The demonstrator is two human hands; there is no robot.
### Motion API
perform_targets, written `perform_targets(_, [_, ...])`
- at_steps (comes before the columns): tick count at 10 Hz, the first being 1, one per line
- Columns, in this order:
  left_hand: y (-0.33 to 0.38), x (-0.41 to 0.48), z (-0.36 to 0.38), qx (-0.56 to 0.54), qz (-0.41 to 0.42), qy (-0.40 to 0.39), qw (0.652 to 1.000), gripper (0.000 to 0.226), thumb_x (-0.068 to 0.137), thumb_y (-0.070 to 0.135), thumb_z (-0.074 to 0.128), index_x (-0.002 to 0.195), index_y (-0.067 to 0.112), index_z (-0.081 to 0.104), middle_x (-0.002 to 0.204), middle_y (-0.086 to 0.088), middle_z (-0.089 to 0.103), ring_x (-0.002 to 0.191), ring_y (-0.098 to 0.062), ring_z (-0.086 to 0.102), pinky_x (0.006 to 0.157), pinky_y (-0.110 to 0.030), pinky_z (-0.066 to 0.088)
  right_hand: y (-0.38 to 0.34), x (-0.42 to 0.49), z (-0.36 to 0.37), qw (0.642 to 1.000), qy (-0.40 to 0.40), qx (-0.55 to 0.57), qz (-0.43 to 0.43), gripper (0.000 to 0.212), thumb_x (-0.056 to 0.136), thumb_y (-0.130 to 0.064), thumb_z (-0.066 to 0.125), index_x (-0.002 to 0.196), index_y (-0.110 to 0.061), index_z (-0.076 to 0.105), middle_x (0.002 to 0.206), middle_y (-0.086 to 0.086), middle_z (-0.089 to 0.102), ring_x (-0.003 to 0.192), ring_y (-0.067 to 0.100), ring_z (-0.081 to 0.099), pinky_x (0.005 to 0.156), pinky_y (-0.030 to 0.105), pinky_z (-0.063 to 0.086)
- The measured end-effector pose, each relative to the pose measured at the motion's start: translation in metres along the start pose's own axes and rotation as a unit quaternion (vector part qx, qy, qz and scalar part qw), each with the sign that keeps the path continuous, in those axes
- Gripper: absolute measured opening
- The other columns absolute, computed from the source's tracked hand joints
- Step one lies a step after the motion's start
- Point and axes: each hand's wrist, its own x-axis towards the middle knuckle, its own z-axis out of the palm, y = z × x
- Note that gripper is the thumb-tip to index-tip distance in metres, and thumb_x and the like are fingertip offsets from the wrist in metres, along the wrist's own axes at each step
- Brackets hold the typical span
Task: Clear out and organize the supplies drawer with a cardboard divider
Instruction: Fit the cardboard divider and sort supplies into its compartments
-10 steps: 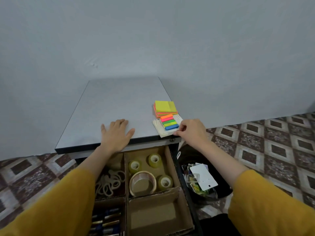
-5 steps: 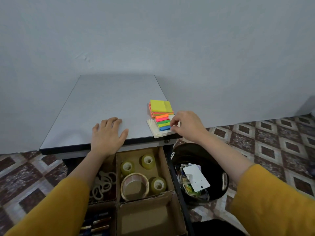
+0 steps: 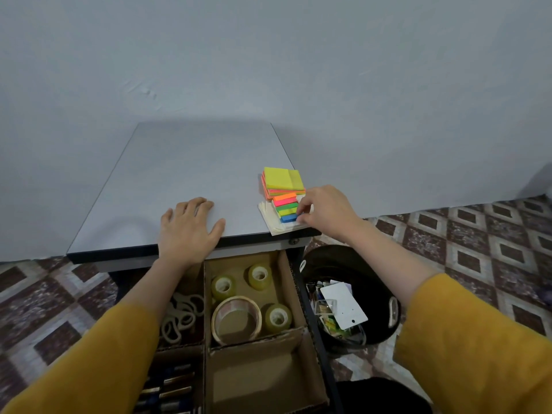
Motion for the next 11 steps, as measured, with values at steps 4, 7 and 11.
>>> perform_targets(4, [-0.001, 0.001, 0.002, -0.003, 0.003, 0.0, 1.0, 0.063, 0.09, 0.053, 0.022, 0.139, 0.017, 0.04, 0.145, -0.001, 0.038, 0.134, -0.022, 0.031, 0.11, -0.045, 0.023, 0.001, 0.008, -0.008, 0.997, -0.07, -0.011, -0.036, 0.01, 0.083, -0.022, 0.068, 0.09, -0.016, 0.071, 0.099, 0.0, 0.064, 0.093, 0.015, 0.053, 0.071, 0.025, 0.037])
perform_targets(7, [0.0, 0.0, 0.0, 0.0, -0.002, 0.0, 1.0, 0.071, 0.083, 0.055, 0.016, 0.139, 0.018, 0.039, 0.146, 0.0, 0.037, 0.135, -0.021, 0.03, 0.111, -0.044, 0.023, 0.001, 0.008, -0.008, 0.997, -0.067, -0.008, -0.041, 0.01, 0.085, -0.02, 0.064, 0.09, -0.016, 0.071, 0.101, 0.0, 0.067, 0.098, 0.015, 0.054, 0.074, 0.024, 0.037])
perform_targets(11, [0.0, 0.002, 0.002, 0.011, -0.001, 0.004, 1.0, 0.071, 0.083, 0.055, 0.016, 0.139, 0.018, 0.04, 0.144, -0.001, 0.039, 0.133, -0.022, 0.033, 0.109, -0.044, 0.025, -0.003, 0.015, -0.017, 0.995, -0.095, -0.003, -0.032, 0.011, 0.082, -0.018, 0.07, 0.089, -0.011, 0.073, 0.098, 0.003, 0.068, 0.095, 0.016, 0.057, 0.073, 0.023, 0.038])
